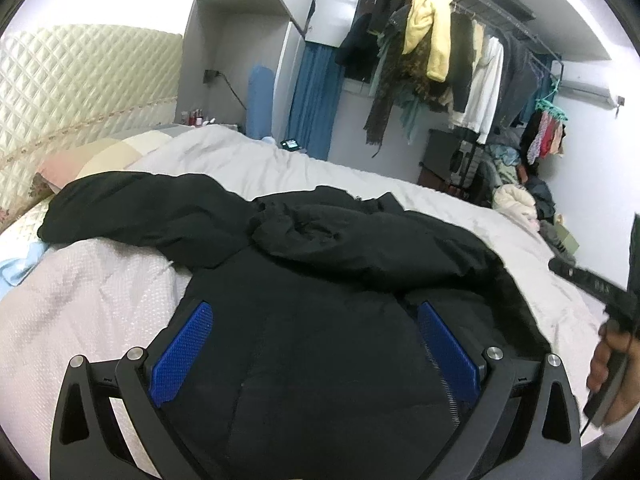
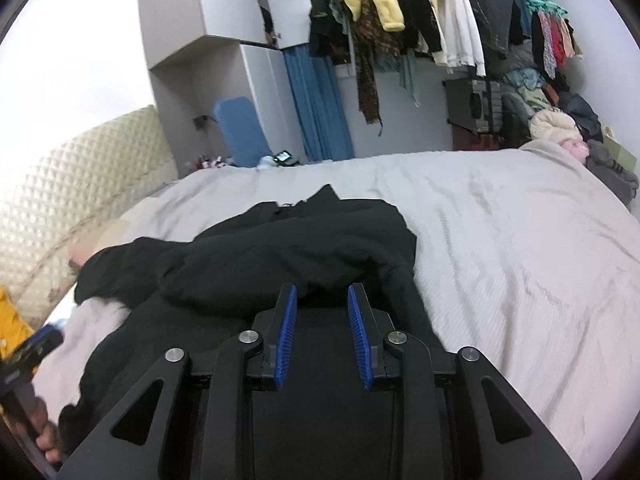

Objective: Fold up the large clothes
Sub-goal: 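Lower the sleeve onto the jacket and open the right tool, then move the left tool to the other sleeve cuff and close on it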

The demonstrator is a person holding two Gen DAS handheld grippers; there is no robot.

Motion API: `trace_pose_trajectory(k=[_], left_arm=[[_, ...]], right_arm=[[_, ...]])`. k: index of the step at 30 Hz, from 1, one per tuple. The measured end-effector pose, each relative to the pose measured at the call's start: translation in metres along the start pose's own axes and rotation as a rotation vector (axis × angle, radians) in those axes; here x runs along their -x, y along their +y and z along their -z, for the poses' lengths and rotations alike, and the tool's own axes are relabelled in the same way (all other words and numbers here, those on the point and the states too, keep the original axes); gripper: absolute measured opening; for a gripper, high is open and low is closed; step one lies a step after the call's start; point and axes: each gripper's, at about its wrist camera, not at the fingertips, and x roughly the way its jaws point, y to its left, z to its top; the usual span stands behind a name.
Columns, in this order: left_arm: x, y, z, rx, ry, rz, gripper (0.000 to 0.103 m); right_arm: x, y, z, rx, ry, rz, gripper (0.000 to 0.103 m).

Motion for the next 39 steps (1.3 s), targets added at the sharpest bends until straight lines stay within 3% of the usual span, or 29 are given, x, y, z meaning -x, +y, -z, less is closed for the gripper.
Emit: trace_pose_trajectory(k=[6,8,10,13,19,23,29,35,37,39], left_arm=[[0.013,-0.008,0.003,-0.036,-0.018,0.027,0.103],[0.014,-0.006,0.002,-0.030,-0.017,0.036,0.103],[0.015,-0.004,0.002,-0.020,-0.016,0.040,0.103],[0.017,0.004,-0.003,0.004,-0.015,0.044,0.103],[0.033,0.032,-0.034,0.104,-0.036,0.065,0.103],[0.055,0.052,-0.059,0.097,-0.090,0.083,0.103],[0.038,0.120,-0.087,0.081,-0.047,0.084,0.103],[-0.038,0.237,-0.099,0.310,0.072,0.105,0.103],[-0.058,0.274,-0.098,0.407,0.108,0.183,0.103],[-0.071,0.303,-0.094,0.438,0.112,0.143,0.103]], right_arm=[[0.045,0.024,0.019,0.047,-0.048,-0.033,0.037],[0.058,0.029,0.023,0.044,-0.072,-0.040,0.048],[0.071,0.033,0.029,0.034,-0.102,-0.045,0.066],[0.082,0.035,0.039,0.018,-0.124,-0.047,0.078],[0.083,0.040,0.043,0.026,-0.135,-0.060,0.078],[0.078,0.048,0.045,0.053,-0.121,-0.062,0.078],[0.065,0.061,0.051,0.084,-0.076,-0.043,0.090],[0.050,0.065,0.053,0.066,-0.023,-0.014,0.092],[0.045,0.066,0.052,0.056,-0.007,-0.008,0.092],[0.041,0.070,0.053,0.052,0.010,-0.007,0.092]])
